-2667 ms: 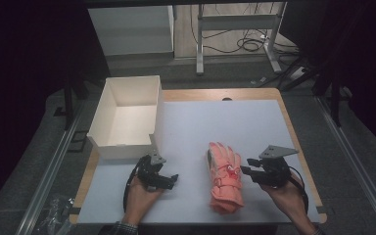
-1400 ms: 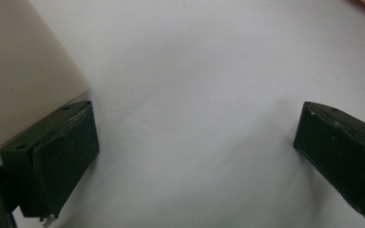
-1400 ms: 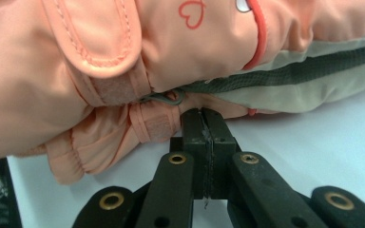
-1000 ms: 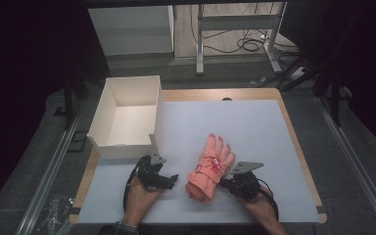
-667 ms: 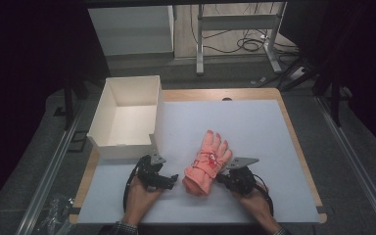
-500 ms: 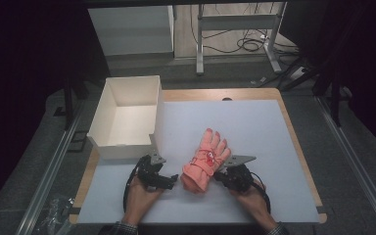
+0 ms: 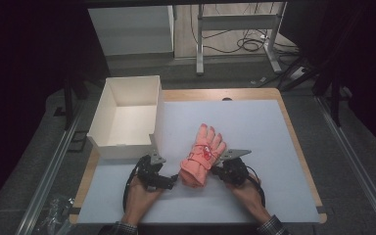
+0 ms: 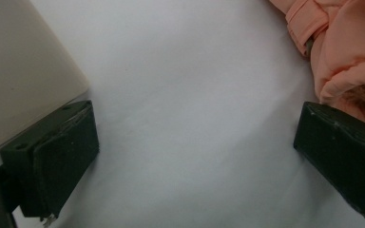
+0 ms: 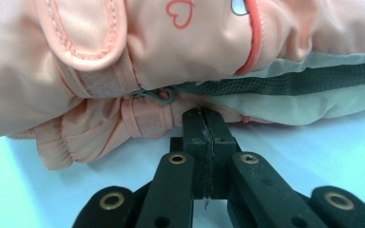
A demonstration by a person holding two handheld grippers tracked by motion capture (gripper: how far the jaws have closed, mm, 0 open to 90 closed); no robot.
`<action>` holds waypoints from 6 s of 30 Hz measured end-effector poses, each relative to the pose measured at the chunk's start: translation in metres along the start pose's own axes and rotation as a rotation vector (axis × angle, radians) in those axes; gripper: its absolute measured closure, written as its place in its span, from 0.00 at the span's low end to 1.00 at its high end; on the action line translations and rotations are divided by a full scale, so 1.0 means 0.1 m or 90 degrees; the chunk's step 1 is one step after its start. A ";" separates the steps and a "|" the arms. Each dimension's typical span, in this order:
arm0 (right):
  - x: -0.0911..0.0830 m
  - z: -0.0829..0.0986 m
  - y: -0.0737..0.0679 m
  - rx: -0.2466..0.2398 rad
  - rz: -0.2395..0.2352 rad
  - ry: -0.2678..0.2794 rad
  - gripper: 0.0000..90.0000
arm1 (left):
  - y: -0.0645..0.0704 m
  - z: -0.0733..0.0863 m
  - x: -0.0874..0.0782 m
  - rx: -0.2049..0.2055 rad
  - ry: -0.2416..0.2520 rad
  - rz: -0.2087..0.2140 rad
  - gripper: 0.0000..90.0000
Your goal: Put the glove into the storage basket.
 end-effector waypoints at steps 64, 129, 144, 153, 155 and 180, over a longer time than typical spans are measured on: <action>-0.75 0.51 0.69 0.026 0.174 0.014 0.27 | 0.36 -0.93 -0.36 0.092 -0.043 0.096 0.00; -0.75 0.51 0.68 0.024 0.178 0.015 0.26 | 0.29 -1.50 -0.01 0.059 -0.116 0.068 0.45; -0.75 0.52 0.68 0.023 0.178 0.016 0.26 | 0.11 -1.94 -0.14 0.043 -0.119 0.031 0.44; -0.75 0.52 0.68 0.024 0.178 0.016 0.26 | -0.09 -2.12 -0.26 0.021 -0.118 0.001 0.44; -0.75 0.52 0.68 0.024 0.178 0.016 0.26 | -0.14 -2.15 -0.29 0.014 -0.115 -0.007 0.44; -0.75 0.52 0.68 0.023 0.179 0.016 0.25 | -0.99 -2.06 -0.70 -0.106 -0.100 -0.115 0.43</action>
Point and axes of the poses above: each handheld gripper's, and its own axes: x roughly forward along the jaws, z roughly out of its underside, y roughly to its right, the point moved 2 cm from there along x, roughly forward along the jaws, and after that the axes turned 5 degrees about -z, right-handed, at the moved point
